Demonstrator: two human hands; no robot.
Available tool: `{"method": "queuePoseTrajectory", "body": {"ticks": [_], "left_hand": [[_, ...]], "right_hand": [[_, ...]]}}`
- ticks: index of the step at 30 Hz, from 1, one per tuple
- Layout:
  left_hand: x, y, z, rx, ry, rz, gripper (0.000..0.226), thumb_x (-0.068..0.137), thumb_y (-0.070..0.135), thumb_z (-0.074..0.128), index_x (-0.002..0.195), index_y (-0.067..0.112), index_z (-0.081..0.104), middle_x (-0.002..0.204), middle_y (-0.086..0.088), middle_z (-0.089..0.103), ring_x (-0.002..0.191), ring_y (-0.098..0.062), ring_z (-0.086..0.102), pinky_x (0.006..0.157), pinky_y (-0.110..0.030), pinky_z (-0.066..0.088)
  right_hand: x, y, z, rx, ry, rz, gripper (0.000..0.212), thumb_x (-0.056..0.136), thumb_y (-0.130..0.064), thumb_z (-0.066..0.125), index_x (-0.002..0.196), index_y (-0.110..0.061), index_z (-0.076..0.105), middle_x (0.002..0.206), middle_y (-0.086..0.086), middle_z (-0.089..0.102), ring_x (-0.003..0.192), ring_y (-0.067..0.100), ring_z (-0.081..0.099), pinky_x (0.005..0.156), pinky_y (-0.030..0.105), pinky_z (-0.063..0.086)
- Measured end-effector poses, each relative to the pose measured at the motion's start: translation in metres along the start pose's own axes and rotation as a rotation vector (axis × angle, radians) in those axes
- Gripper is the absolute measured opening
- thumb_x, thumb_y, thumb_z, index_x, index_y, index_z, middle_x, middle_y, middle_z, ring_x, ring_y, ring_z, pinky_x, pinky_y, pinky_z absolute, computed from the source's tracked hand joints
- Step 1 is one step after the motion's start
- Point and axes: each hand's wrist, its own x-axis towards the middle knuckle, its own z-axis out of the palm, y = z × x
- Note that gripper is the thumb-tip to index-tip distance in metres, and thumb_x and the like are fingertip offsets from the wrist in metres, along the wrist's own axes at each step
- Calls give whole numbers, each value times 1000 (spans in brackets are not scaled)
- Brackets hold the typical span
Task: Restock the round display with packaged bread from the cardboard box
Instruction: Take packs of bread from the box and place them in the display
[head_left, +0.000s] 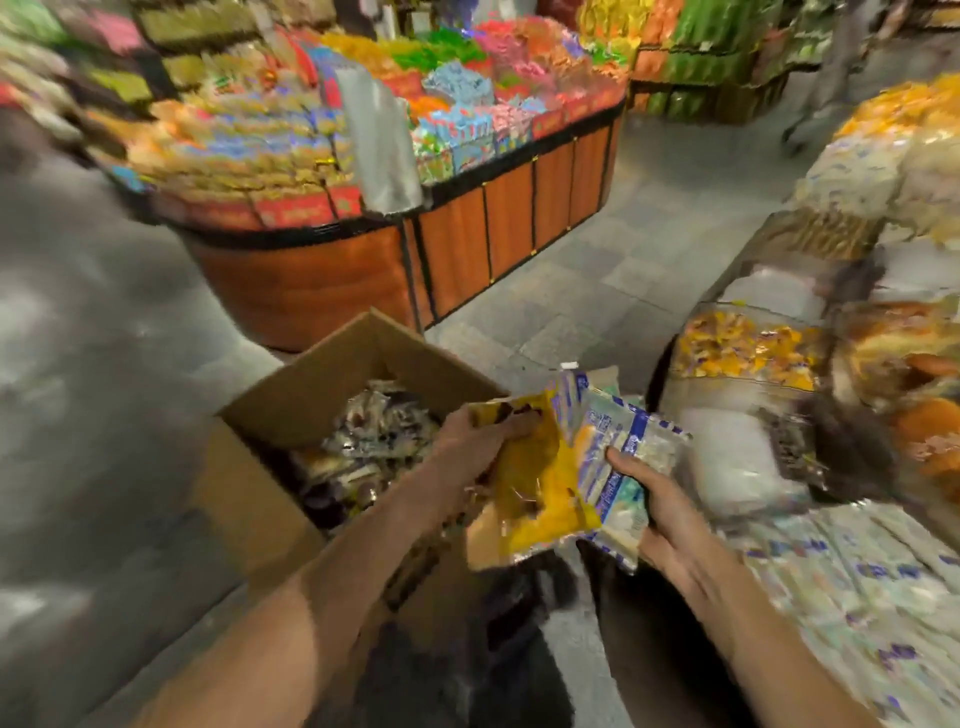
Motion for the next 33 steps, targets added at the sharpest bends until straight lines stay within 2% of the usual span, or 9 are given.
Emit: {"method": "queuePoseTrajectory", "body": {"ticks": [2, 4, 7, 9, 11, 14, 18, 28, 33], "left_hand": [[0, -7, -65, -3, 63, -16, 65, 59, 50, 88, 112, 21, 63, 101, -5, 74, 91, -24, 73, 80, -46, 61], [7, -19, -128, -72, 77, -52, 52, 76, 39, 84, 118, 25, 57, 102, -3, 70, 86, -20, 70, 67, -35, 62], [26, -36, -218, -156, 44, -87, 36, 82, 28, 79, 114, 17, 65, 82, -1, 72, 70, -16, 70, 52, -28, 55], [42, -44, -280, -189, 42, -88, 34, 79, 27, 80, 106, 10, 69, 75, -3, 72, 68, -18, 71, 55, -32, 56], [60, -45, -341, -189, 7, -117, 39, 76, 30, 82, 107, 10, 69, 90, -8, 74, 83, -26, 71, 67, -40, 59], [84, -32, -430, -209, -34, -107, 38, 82, 24, 78, 114, 8, 65, 107, -14, 74, 90, -27, 73, 61, -37, 60], [123, 8, -525, -109, -49, 13, 36, 80, 20, 81, 109, 7, 64, 100, -15, 76, 80, -23, 75, 60, -36, 60], [331, 88, -659, 98, -218, 274, 34, 69, 7, 87, 90, 2, 60, 79, -12, 73, 65, -21, 72, 54, -36, 60], [438, 144, -687, 7, -333, 200, 60, 53, 27, 95, 98, 4, 63, 87, -17, 72, 77, -33, 68, 74, -50, 57]], "right_hand": [[22, 25, 47, -51, -68, 40, 49, 83, -13, 64, 131, -4, 61, 108, 21, 73, 84, 31, 75, 73, 45, 62], [44, 51, 90, -94, -124, 79, 48, 81, -14, 66, 129, -5, 63, 109, 20, 73, 85, 31, 75, 71, 44, 62], [77, 92, 151, -134, -124, 73, 45, 80, -14, 67, 124, -6, 64, 111, 21, 72, 86, 30, 75, 67, 40, 61], [98, 120, 198, -179, -113, 60, 48, 80, -16, 68, 126, -5, 64, 113, 22, 71, 90, 31, 74, 70, 41, 61], [115, 145, 246, -244, -66, 30, 49, 78, -18, 71, 125, -5, 65, 114, 21, 71, 93, 31, 73, 71, 40, 61], [143, 168, 321, -297, -36, -53, 47, 76, -16, 72, 121, -7, 67, 109, 19, 73, 88, 31, 75, 65, 39, 61], [186, 180, 406, -446, -22, -218, 36, 85, -5, 68, 121, -9, 65, 111, 15, 74, 94, 29, 74, 72, 39, 61], [395, 172, 536, -545, 165, -400, 28, 84, -10, 74, 111, -13, 67, 101, 9, 77, 90, 26, 75, 77, 38, 58], [474, 155, 567, -396, 425, -457, 33, 82, -10, 77, 114, -9, 68, 101, 8, 77, 91, 25, 75, 87, 44, 57]]}}
